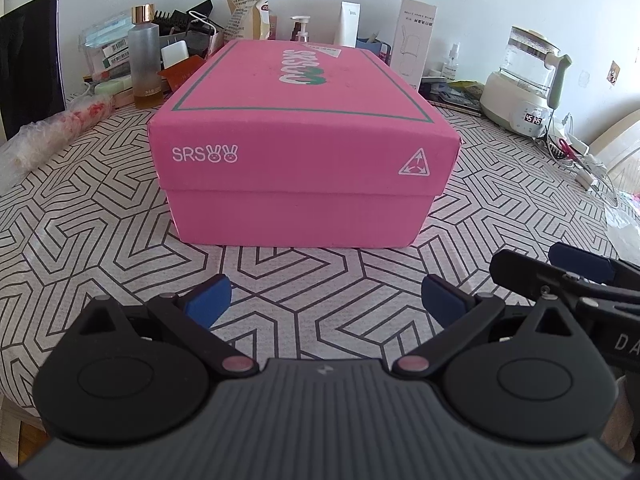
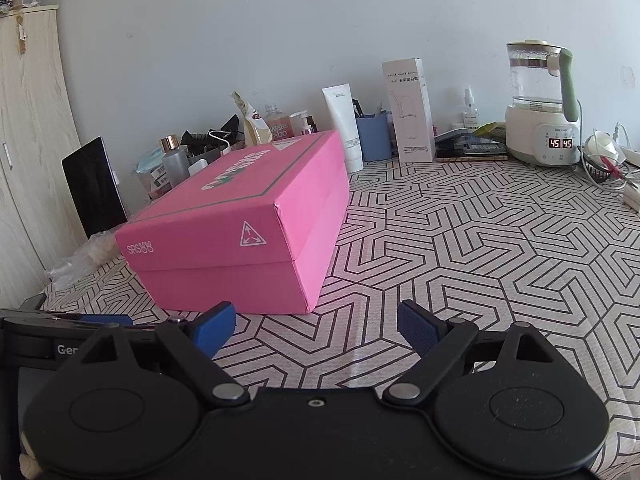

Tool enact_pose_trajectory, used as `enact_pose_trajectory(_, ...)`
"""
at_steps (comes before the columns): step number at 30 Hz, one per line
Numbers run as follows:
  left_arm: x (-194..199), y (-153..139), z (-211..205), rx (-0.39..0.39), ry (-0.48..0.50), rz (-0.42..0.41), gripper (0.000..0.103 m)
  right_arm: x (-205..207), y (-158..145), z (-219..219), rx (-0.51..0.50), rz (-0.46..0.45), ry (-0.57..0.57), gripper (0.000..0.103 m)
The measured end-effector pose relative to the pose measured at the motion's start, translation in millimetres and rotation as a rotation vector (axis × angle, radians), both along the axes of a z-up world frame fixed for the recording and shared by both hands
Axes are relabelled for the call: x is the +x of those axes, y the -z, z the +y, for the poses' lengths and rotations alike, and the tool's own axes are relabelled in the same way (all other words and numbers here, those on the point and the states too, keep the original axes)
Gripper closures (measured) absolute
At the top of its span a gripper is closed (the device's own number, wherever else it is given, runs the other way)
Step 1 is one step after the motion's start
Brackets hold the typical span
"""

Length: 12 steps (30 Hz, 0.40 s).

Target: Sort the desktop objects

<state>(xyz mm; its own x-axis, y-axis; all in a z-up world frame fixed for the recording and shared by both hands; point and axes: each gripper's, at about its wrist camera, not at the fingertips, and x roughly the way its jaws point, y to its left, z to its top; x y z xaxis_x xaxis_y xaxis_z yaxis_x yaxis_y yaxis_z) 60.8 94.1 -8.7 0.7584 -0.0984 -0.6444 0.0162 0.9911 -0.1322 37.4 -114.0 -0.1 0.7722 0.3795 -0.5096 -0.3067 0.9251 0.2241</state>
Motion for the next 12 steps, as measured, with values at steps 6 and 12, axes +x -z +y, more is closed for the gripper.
enact_pose_trajectory(6, -1.0, -0.1, -1.9, 0.014, 0.003, 0.001, 0.0, -2.1, 1.7, -0.9, 0.003, 0.003, 0.003, 0.012)
enact_pose_trajectory(12, 1.6, 1.6, -0.4, -0.012, 0.009, 0.035, 0.0, -3.4, 1.7, -1.4, 0.002, 0.001, 0.01, 0.012)
